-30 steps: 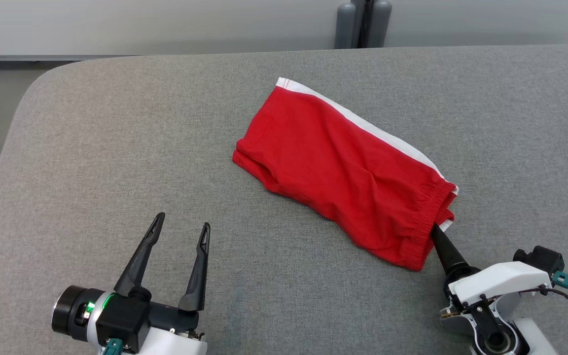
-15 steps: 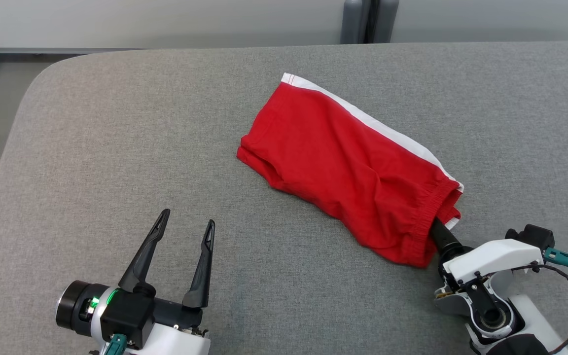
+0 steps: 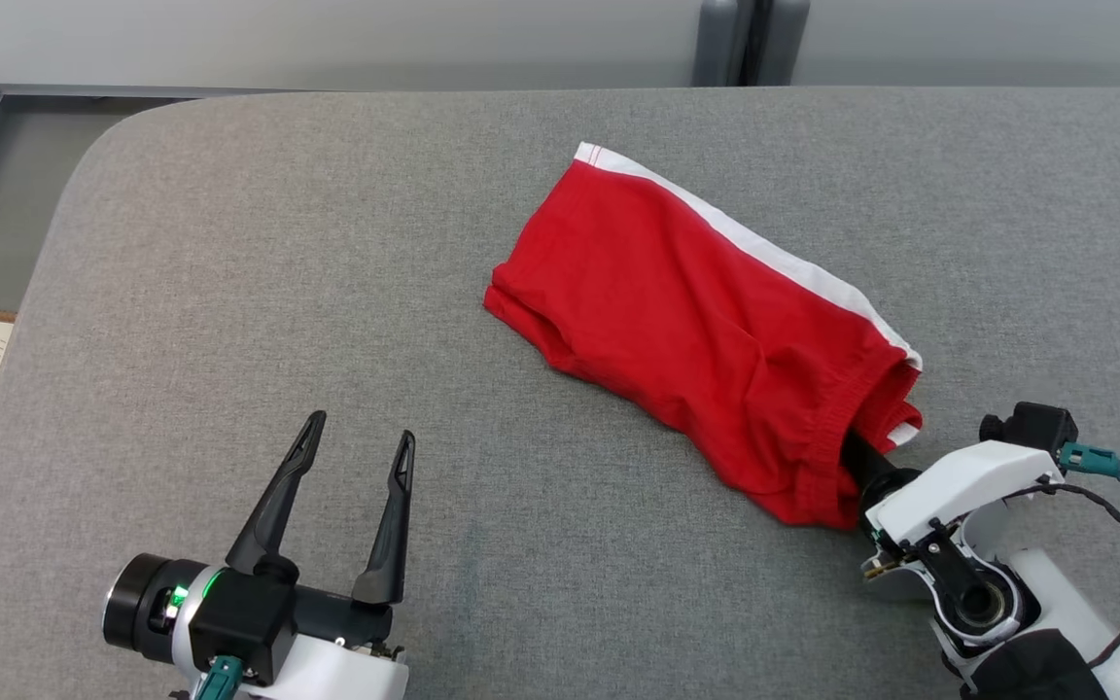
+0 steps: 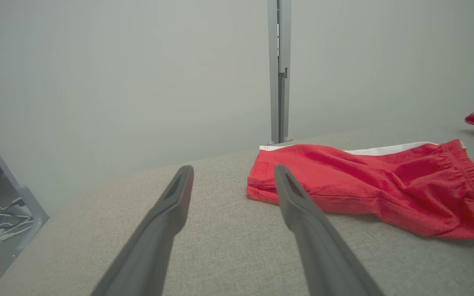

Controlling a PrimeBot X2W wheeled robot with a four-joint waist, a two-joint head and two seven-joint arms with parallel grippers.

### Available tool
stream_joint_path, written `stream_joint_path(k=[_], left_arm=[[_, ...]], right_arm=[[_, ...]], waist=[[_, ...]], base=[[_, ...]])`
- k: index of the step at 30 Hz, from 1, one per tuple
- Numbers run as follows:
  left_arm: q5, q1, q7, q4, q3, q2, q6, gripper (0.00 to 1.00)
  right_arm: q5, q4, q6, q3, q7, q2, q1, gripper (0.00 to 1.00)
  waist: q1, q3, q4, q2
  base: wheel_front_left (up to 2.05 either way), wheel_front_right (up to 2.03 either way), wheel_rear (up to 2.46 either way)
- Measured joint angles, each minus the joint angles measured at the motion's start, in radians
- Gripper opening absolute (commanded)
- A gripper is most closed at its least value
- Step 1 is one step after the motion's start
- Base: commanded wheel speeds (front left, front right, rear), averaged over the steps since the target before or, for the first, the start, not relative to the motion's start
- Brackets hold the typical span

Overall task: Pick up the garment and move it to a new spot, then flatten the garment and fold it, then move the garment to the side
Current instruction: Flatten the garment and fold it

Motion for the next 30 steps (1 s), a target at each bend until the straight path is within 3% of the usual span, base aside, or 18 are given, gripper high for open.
stream_joint_path(k=[8,19,30], left_arm=[[-0.002,-0.004,0.000,0.005,-0.001,-0.001,0.000,1.00],[-0.002,-0.025,0.000,0.011,-0.008,-0.003,-0.002,1.00],[-0.005,-0.045,0.000,0.018,-0.026,-0.004,-0.006,1.00]], right_arm=[[0.007,-0.004,0.001,0.057,0.098,-0.095,-0.047,0.00],[-0.115,-0.004,0.000,0.185,0.171,-0.335,-0.167,0.00],[-0.208,0.088,0.000,0.297,0.225,-0.496,-0.343,0.00]], waist=[[0.0000,0.019,-0.004,0.0000],[0.0000,0.048,-0.002,0.0000],[0.0000,0.080,0.034,0.0000]], base=[[0.00,0.00,0.00],[0.00,0.00,0.00],[0.00,0.00,0.00]])
